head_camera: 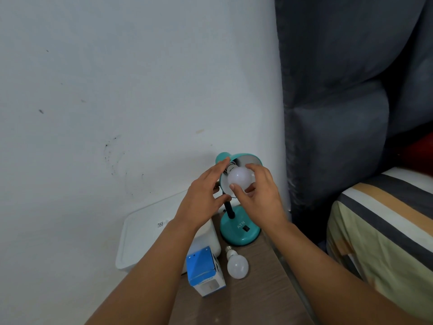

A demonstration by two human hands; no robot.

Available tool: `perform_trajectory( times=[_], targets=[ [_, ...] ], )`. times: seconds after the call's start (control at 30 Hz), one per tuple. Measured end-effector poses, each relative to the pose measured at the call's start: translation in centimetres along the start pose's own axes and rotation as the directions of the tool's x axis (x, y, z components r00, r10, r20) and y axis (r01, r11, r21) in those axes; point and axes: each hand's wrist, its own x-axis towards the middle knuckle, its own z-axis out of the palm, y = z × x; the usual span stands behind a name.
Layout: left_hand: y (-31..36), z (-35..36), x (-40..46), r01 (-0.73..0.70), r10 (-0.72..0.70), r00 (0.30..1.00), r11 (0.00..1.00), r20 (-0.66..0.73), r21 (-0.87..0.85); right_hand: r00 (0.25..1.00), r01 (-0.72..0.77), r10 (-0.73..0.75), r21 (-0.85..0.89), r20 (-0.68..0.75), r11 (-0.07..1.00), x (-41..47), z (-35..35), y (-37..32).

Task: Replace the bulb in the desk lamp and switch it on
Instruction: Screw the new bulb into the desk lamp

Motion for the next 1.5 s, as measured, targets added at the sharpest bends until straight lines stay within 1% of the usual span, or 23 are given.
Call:
perform_trajectory(
  times=[0.1,0.2,0.27,0.37,0.43,0.5,0.6,0.67,0.73,0.83,0.9,0.97,1.13,1.33,1.4,1.5],
  targets=[
    [0.0,0.1,0.0,0.004,-0.004,1.0,1.0,-0.002,-0.002,0.998,0.056,-0.055,-0.009,0.044,0.998,0.0,0.1,0.1],
    [-0.1,0.0,0.0,-0.001,0.001,1.0,1.0,-0.002,0.001,0.997,0.05,-0.047,-0.034,0.064,0.998,-0.1,0.0,0.3],
    [0.0,0.0,0.0,-0.007,0.007,1.0,1.0,-0.001,0.011,0.999,-0.002,0.003,-0.01,0.045,1.0,-0.2,0.0,0.2],
    [0.1,0.0,0.0,-0.002,0.002,1.0,1.0,-0.002,0.008,0.991,-0.131,0.131,0.01,-0.003,0.991,0.1,-0.1,-0.1],
    [0.1,0.0,0.0,-0.001,0.001,1.0,1.0,0.0,0.008,0.986,-0.168,0.168,0.023,0.002,0.986,0.1,0.0,-0.1],
    [0.2,0.0,0.0,-0.004,0.004,1.0,1.0,0.0,0.012,0.991,-0.133,0.132,0.061,0.02,0.989,-0.1,-0.1,-0.1],
    [0.2,0.0,0.0,0.0,0.0,1.0,1.0,-0.004,0.004,0.998,-0.029,0.025,0.095,0.051,0.995,-0.3,0.0,0.1],
    [0.1,0.0,0.0,0.003,-0.003,1.0,1.0,-0.006,-0.002,0.998,-0.016,0.009,0.108,0.063,0.994,-0.4,0.2,0.3],
    [0.1,0.0,0.0,-0.003,0.003,1.0,1.0,-0.003,0.01,0.998,-0.049,0.043,0.113,0.056,0.992,-0.3,0.2,0.3],
    [0.3,-0.1,-0.1,0.002,-0.002,1.0,1.0,0.001,0.009,0.988,-0.153,0.153,0.077,0.009,0.985,0.0,-0.1,-0.1],
    [0.3,0.0,-0.1,0.001,-0.001,1.0,1.0,0.002,0.011,0.982,-0.187,0.187,0.065,0.012,0.98,0.2,-0.1,-0.3],
    [0.3,0.0,-0.1,0.002,-0.002,1.0,1.0,0.004,0.013,0.984,-0.178,0.175,0.077,0.045,0.981,0.0,0.0,-0.2],
    [0.2,0.1,-0.1,0.012,-0.012,1.0,1.0,0.01,0.001,0.994,-0.059,0.051,0.073,0.1,0.996,-0.5,0.1,0.7],
    [0.2,0.0,-0.1,0.021,-0.021,1.0,1.0,0.014,-0.01,0.989,-0.145,0.145,0.023,0.031,0.989,0.0,-0.1,-0.1],
    [0.1,0.0,-0.1,0.014,-0.014,1.0,1.0,0.016,-0.004,0.993,-0.12,0.118,0.063,0.026,0.991,0.0,-0.2,-0.3],
    [0.2,0.1,-0.1,0.017,-0.017,1.0,1.0,0.015,-0.018,0.997,-0.037,0.031,0.093,0.065,0.995,-0.1,-0.2,-0.2]
  ],
)
